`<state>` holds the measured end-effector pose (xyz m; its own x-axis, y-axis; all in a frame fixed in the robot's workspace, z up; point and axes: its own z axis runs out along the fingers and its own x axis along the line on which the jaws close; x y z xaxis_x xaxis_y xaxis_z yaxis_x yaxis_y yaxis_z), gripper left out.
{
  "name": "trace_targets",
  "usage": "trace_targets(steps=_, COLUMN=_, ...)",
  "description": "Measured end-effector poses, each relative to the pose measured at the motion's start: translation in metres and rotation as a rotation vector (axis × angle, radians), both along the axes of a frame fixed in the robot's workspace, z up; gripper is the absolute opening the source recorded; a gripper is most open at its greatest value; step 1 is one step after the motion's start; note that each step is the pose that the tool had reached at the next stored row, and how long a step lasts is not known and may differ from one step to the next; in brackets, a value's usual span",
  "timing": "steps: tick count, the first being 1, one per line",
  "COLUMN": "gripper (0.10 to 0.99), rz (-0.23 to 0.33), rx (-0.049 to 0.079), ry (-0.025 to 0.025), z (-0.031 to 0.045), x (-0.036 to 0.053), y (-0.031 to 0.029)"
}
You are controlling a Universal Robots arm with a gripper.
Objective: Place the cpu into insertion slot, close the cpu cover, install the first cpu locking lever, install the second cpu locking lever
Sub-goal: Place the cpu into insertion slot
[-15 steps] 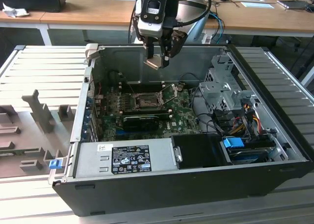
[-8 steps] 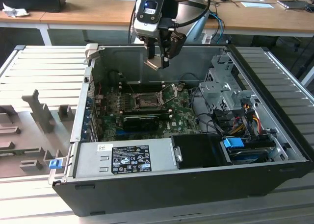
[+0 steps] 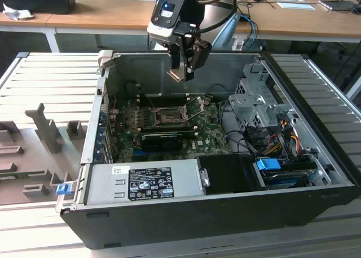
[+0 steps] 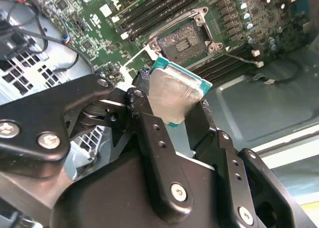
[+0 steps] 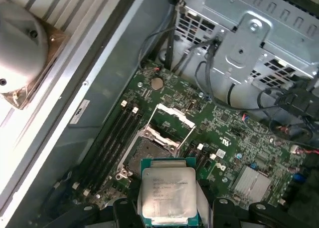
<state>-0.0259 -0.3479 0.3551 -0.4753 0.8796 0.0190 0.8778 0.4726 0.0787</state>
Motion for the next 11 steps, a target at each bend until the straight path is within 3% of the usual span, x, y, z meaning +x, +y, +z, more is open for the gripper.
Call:
trace_targets(steps=7, gripper=0.525, rz=-0.111, rx=0.000, ry=0.0000, z=-0.0021, x=0.0000, y=0.0000)
trace_targets(steps=9, gripper=0.525, rz=-0.176, rx=0.000, ry=0.0000, z=-0.0037, x=0.0000, y=0.0000)
trace_targets(steps=11, gripper=0.525, rz=-0.203, rx=0.000, ry=0.0000, z=-0.0046, x=0.0000, y=0.0000)
